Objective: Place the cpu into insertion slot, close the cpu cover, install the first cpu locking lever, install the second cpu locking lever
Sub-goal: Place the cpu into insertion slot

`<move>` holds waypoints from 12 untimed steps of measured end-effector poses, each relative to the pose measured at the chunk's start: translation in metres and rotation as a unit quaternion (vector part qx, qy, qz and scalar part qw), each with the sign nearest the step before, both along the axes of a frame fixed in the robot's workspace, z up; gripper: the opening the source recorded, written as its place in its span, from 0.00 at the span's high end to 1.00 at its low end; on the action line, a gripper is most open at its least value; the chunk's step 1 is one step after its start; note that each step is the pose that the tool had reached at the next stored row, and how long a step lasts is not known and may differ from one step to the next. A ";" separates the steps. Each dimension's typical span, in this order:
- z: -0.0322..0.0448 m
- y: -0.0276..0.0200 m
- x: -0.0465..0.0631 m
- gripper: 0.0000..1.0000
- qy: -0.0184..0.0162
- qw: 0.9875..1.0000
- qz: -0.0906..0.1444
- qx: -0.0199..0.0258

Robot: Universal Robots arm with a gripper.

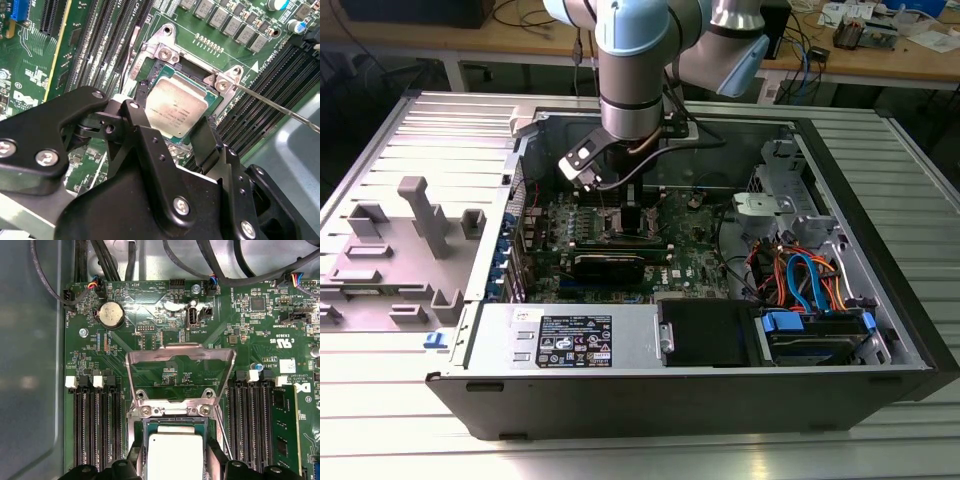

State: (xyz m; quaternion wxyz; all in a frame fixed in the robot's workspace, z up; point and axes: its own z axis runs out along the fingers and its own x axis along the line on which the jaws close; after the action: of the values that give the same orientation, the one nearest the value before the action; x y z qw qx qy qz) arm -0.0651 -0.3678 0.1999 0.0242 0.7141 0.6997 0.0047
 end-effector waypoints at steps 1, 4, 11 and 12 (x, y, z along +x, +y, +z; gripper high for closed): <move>0.0000 0.0000 0.000 0.39 0.000 1.000 0.000 0.000; 0.0000 0.0000 0.000 0.39 0.000 1.000 0.001 0.000; 0.0005 0.0001 0.000 0.46 0.000 1.000 0.006 -0.001; 0.0014 0.0000 0.000 0.46 0.000 1.000 0.006 -0.001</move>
State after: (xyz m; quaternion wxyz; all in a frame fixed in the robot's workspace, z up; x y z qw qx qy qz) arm -0.0650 -0.3677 0.2013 0.0252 0.7095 0.7042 0.0039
